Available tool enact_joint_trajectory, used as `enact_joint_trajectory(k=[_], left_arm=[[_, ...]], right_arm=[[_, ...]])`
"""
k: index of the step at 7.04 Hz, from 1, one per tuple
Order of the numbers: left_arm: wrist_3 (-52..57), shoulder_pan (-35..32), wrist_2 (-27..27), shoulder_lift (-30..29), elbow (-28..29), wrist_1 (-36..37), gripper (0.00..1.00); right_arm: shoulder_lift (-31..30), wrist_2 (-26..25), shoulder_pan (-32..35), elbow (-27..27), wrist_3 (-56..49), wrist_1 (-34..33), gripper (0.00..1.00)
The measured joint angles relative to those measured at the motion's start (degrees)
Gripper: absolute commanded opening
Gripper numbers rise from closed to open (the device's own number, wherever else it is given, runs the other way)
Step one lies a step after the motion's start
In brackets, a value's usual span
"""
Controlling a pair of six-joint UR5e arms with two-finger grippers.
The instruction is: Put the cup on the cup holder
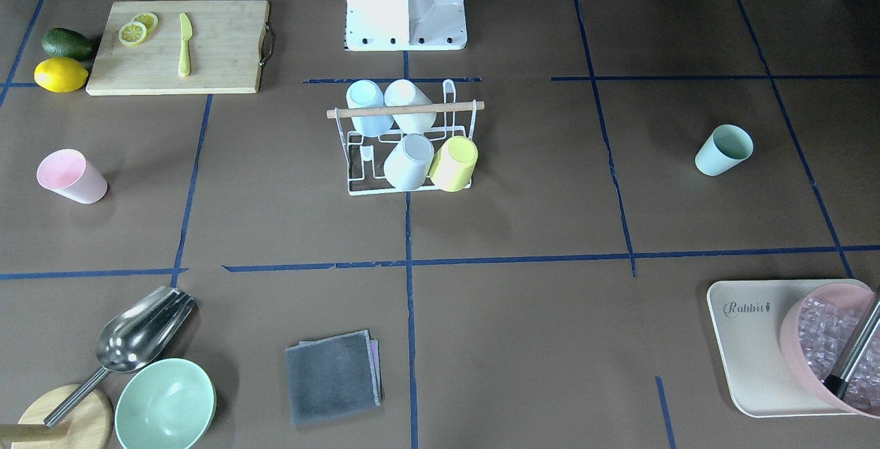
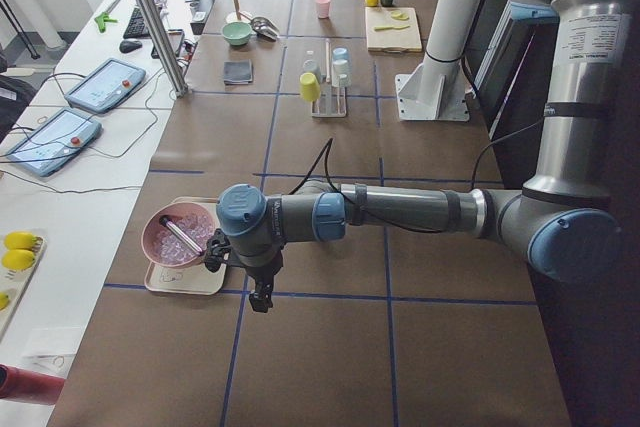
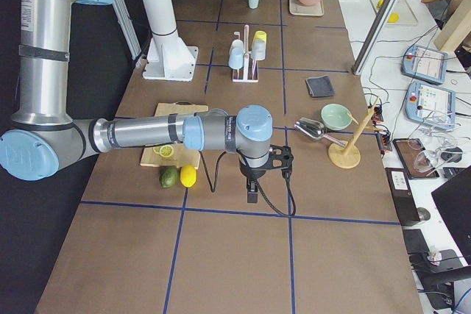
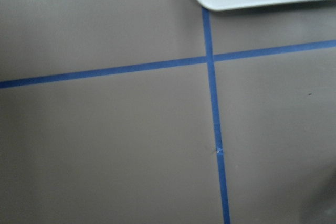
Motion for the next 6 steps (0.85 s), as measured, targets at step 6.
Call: enact_joint_trajectory(k=[6], left_arm=[[-2.15,15.33,0.08,-16.69,-5.52,22.04,1.00]], right_arm=[[19.98,-9.54,-24.35,-0.89,-0.71,-20.45,1.00]])
